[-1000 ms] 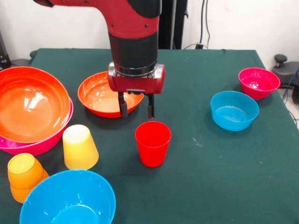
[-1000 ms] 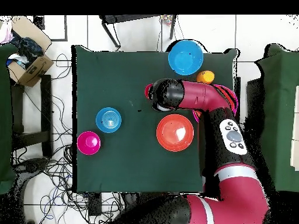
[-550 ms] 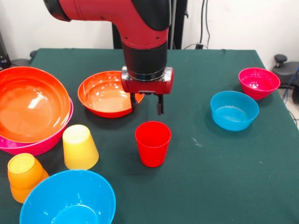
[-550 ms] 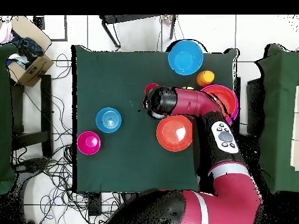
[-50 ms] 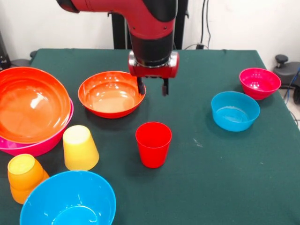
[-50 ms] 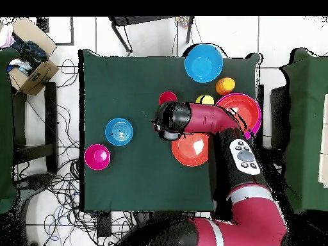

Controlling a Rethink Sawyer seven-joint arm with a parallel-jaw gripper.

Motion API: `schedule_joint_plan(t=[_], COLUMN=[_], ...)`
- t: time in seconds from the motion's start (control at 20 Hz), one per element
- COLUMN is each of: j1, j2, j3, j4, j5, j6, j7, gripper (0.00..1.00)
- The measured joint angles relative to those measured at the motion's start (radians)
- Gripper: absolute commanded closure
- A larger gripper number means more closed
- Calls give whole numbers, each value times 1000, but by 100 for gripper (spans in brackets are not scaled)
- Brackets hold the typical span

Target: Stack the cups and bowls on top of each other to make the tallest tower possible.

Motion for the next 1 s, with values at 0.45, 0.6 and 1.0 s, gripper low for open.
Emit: schedule_joint_plan(t=[0.45, 0.6, 1.0], j1=[3, 3, 12], j2=[-80, -85, -75], j3=[-35, -39, -40], j4=[50, 56, 65], j5=[0, 0, 0], j6=[27, 27, 26], j7=[0, 0, 0], gripper=[0, 0, 0])
